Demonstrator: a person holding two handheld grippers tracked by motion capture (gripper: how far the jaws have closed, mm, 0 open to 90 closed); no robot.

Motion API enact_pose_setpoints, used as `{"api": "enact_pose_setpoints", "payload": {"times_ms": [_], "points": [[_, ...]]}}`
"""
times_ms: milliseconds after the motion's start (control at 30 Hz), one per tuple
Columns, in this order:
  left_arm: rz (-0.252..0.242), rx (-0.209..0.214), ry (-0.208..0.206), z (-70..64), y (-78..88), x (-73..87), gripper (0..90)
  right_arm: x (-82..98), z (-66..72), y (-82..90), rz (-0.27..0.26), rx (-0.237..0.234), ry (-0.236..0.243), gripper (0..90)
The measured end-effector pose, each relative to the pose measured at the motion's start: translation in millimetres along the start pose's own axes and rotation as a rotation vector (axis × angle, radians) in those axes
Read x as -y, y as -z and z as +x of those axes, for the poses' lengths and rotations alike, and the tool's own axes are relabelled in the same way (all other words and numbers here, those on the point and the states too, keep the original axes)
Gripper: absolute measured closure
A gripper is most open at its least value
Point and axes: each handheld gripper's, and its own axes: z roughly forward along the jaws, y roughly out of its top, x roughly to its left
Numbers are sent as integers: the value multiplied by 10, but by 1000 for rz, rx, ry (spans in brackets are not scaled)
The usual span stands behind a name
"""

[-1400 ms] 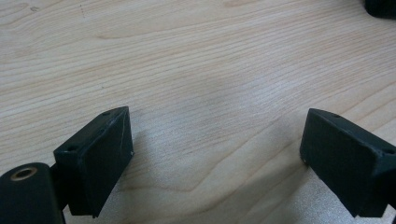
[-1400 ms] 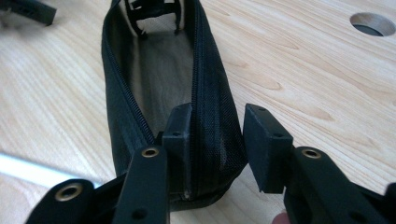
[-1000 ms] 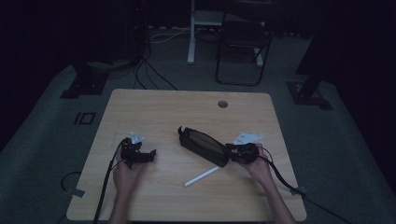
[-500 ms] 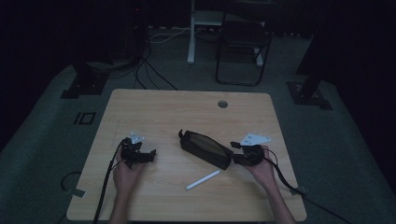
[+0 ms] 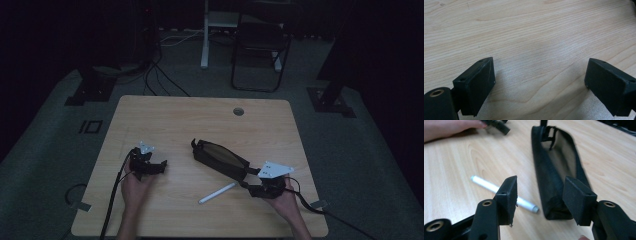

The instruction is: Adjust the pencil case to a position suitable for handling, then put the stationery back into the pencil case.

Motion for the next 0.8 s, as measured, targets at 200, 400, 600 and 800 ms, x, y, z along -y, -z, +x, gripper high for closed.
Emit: {"api": "enact_pose_setpoints", "payload": {"times_ms": [200,400,600,800], "points": [[0,0,0,0,0,0,98,42,95,-94,6,-37,28,437],[0,0,0,0,0,0,98,50,169,-224,23,-61,54,406],[0,0,0,0,0,0,98,64,169,-328,20,-76,32,348],[0,0,0,0,0,0,98,82,175,-393,18,-96,37,302]]}}
